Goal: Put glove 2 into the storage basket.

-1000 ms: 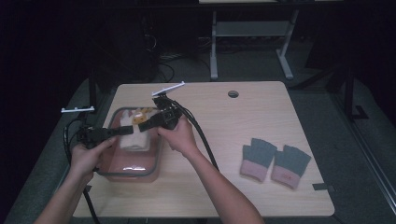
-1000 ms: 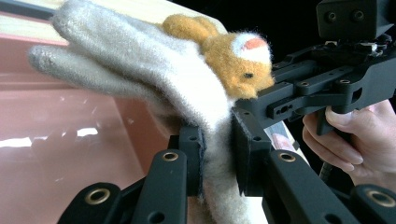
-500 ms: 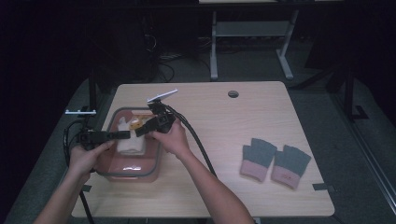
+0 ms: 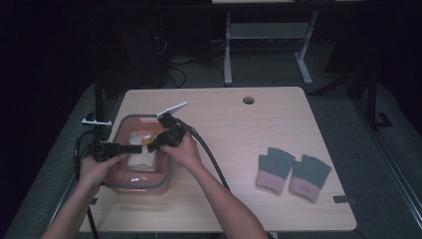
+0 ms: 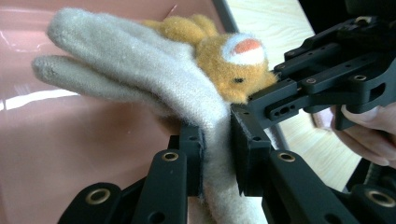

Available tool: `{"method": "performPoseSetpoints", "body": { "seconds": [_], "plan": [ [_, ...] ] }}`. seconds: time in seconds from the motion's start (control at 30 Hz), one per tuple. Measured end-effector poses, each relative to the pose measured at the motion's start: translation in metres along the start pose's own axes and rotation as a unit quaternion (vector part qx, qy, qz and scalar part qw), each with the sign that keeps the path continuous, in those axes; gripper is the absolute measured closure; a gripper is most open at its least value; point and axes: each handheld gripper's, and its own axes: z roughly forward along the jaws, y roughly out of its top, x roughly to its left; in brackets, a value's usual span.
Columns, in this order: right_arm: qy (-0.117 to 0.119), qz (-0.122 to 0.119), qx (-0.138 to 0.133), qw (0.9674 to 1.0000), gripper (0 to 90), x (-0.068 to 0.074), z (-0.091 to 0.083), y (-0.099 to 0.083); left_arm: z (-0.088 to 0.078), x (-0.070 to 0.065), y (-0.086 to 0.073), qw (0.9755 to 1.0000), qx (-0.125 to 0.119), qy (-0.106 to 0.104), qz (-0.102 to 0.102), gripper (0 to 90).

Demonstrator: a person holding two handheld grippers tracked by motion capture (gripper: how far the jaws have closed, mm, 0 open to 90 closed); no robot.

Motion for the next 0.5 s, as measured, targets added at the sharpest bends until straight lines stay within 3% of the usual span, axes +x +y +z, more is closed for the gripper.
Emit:
{"method": "performPoseSetpoints", "body": {
  "seconds": [0.3, 0.43, 0.5],
  "plan": [
    [-0.021, 0.004, 0.025, 0.9995, 78.9, -0.002, 0.008, -0.001, 0.008, -0.003, -0.001, 0.9986, 0.029, 0.041, 0.014, 76.5],
    [-0.033, -0.002, 0.028, 0.9991, 78.2, -0.001, 0.009, -0.002, 0.01, -0.002, -0.003, 0.9983, 0.031, 0.048, 0.009, 76.6],
    [-0.045, -0.006, 0.032, 0.9984, 77.5, 0.001, 0.008, -0.004, 0.014, -0.001, -0.005, 0.9973, 0.036, 0.063, 0.01, 76.8]
  ]
}}
